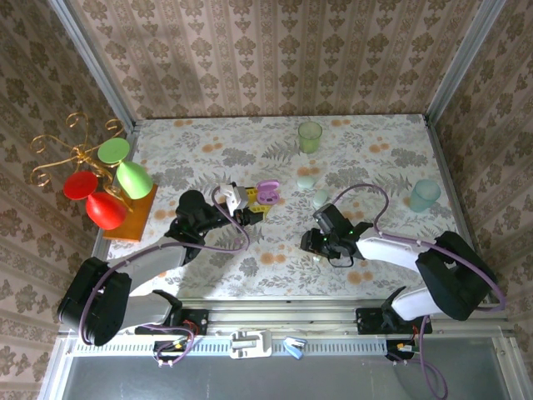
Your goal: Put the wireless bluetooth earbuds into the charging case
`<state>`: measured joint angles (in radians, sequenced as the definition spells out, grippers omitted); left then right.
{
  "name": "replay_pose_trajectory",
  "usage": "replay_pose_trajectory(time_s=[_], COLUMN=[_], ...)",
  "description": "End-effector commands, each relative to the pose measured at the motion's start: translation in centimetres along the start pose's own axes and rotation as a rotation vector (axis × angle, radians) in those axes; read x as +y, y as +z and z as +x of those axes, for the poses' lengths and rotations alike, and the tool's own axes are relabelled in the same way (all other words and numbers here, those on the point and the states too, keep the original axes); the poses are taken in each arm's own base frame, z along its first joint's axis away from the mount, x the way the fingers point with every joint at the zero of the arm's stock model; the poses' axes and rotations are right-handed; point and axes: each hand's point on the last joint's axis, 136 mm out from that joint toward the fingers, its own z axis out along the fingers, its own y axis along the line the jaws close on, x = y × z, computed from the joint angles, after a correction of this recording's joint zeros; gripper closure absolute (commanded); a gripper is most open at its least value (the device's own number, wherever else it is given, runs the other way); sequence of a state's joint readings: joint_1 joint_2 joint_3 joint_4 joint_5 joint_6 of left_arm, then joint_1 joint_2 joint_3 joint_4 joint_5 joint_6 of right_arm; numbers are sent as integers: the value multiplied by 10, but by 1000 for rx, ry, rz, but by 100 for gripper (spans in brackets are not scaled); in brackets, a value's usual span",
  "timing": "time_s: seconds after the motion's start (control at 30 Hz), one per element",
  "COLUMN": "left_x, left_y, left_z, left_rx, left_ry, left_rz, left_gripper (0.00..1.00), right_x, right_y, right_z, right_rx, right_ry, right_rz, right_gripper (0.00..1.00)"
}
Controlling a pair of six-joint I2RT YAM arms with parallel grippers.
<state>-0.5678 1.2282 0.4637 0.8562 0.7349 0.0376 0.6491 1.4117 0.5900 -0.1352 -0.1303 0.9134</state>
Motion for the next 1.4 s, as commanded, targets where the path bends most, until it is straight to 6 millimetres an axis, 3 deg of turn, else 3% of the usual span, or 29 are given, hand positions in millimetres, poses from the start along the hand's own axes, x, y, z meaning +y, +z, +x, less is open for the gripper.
replay_pose_trajectory(time_s=[0.0, 0.23, 0.33, 0.47, 0.57, 0.73, 1.03, 1.37], left_x=[1, 3, 3, 3, 5, 6, 14, 19], left_y=[-3, -3, -5, -7, -8, -13, -23, -25], left_z=[-3, -4, -9, -14, -17, -20, -20, -19], left_rx=[-11, -12, -28, -42, -47, -47, -19, -8], left_ry=[21, 23, 13, 16, 20, 24, 20, 14], left_rz=[-8, -21, -16, -18, -23, -42, -104, -127], left_gripper=[77, 77, 77, 77, 77, 77, 77, 76], right_x=[23, 40, 39, 26, 11, 2, -14, 0], right_y=[-2, -6, -22, -38, -41, -47, -33, -14], right_z=[-4, -11, -16, -22, -24, -28, -22, -18], right_rx=[8, -10, -48, -78, -59, -12, 73, 95], right_ry=[12, -38, -115, -249, -353, -506, -708, -890], right_rz=[-64, -122, -99, 0, 107, 240, 546, 694], right_gripper=[55, 55, 55, 55, 55, 60, 65, 70])
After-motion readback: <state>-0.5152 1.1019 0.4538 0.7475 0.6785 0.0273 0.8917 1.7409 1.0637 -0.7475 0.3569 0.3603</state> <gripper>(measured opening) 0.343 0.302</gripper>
